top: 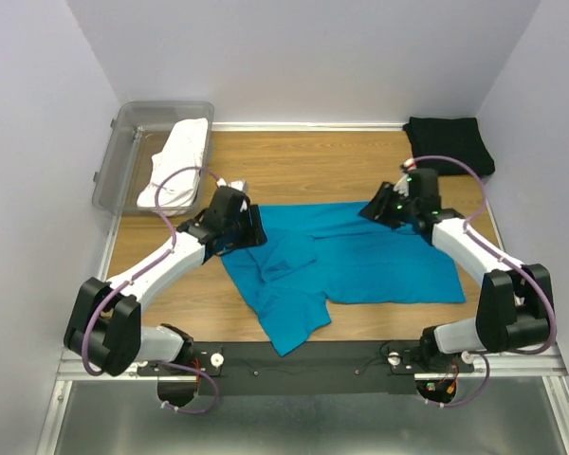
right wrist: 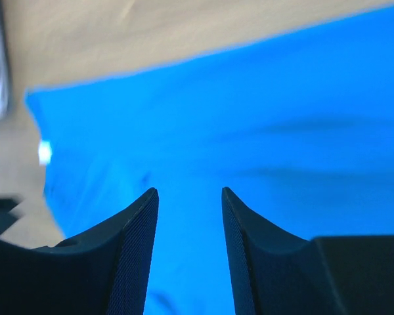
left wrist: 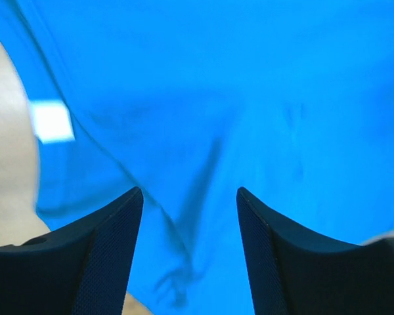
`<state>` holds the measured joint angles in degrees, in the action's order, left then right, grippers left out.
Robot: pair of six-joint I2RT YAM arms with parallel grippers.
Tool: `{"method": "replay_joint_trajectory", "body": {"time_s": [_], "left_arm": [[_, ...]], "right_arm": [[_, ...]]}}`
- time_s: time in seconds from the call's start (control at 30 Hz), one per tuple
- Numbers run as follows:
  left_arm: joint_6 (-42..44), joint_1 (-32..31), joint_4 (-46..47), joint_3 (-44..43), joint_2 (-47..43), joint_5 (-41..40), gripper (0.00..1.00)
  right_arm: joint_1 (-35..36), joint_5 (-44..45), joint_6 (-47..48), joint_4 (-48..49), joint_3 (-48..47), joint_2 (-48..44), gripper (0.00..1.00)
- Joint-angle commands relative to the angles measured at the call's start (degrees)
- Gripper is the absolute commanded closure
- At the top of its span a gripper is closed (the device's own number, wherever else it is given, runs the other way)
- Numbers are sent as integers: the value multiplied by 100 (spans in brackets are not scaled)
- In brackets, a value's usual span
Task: Fold and stack the t-shirts
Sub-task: Fold the tshirt
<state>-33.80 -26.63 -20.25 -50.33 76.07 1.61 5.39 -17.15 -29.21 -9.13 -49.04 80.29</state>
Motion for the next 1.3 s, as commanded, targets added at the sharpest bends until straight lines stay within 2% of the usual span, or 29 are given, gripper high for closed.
{"method": "replay_joint_trajectory", "body": {"time_s": [0.0, 0.13, 0.27, 0.67, 0.8, 1.0, 1.13, 1.17, 1.27], "left_arm": [[-600, -210, -357, 663, -223, 498, 35], [-1005, -413, -32, 1138, -444, 718, 37], [-1190, -509, 65, 1350, -418, 788, 37], [-1427, -685, 329, 1517, -356, 885, 38], [-1454, -703, 320, 1517, -400, 876, 39], [-1463, -703, 311, 1543, -427, 850, 39], [-1480, -703, 294, 1535, -462, 824, 39], [-1480, -703, 267, 1526, -488, 824, 39], [-1471, -694, 189, 1438, -541, 868, 39]], "right_arm": [[927, -333, -690, -90, 333, -40, 49], [1657, -377, -1401, 604, 667, 170, 49], [2255, -289, -1701, 1008, 702, 557, 49], [2625, -254, -2132, 1730, 764, 1453, 51], [2651, -316, -2185, 1853, 755, 1638, 56], [2696, -342, -2238, 1923, 799, 1744, 70], [2687, -324, -2229, 1906, 860, 1612, 85], [2687, -307, -2212, 1880, 869, 1525, 91], [2687, -307, -2159, 1774, 905, 1402, 98]]}}
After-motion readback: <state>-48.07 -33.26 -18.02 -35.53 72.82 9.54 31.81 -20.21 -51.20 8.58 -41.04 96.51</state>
